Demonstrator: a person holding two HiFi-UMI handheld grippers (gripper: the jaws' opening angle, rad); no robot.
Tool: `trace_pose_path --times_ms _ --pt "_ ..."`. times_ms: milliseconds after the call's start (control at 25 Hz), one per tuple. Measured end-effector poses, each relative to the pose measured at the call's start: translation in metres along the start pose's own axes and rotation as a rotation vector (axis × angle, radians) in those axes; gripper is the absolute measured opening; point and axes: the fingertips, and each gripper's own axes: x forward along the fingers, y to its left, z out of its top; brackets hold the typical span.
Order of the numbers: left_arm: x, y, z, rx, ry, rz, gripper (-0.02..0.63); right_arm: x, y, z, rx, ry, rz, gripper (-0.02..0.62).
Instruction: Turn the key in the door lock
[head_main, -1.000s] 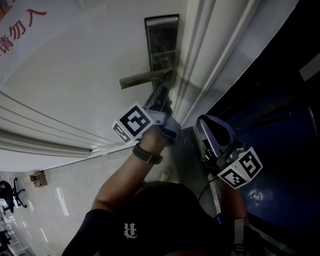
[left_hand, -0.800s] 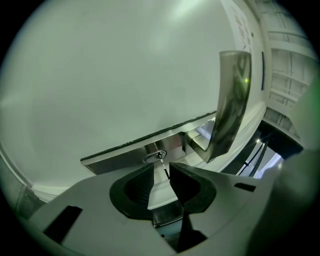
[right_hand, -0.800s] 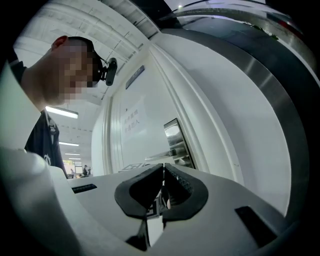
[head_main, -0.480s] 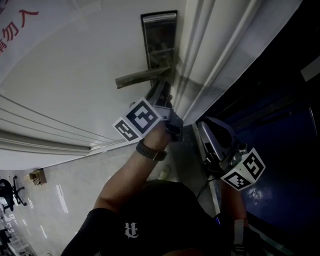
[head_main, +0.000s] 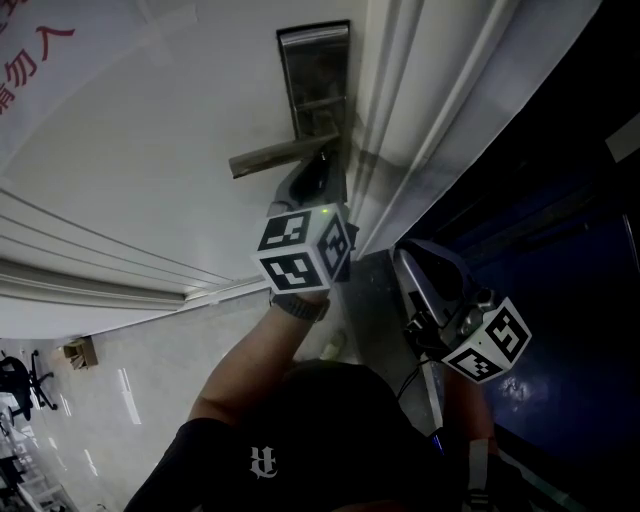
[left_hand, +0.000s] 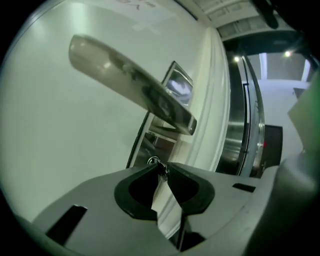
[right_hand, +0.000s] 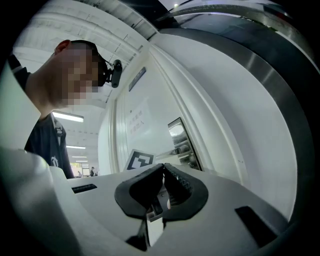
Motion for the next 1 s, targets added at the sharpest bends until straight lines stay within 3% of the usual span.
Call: trace_pose_path --times_ms 240,600,1000 --pt "-0.001 -0.003 0.0 0.264 -0.004 0.064 0.046 -0.002 0.001 -0.002 0.001 0.002 0.009 0.016" --pt "-0.001 -0.01 0.001 0.731 -0.025 0.165 0.046 -0.007 0.003 -0.003 0.003 -0.001 0.016 0.017" --pt "0.0 -0.014 -0.004 1.185 -0.018 0.197 0.035 -0.012 0.0 0.0 0.003 -0.015 0.006 0.017"
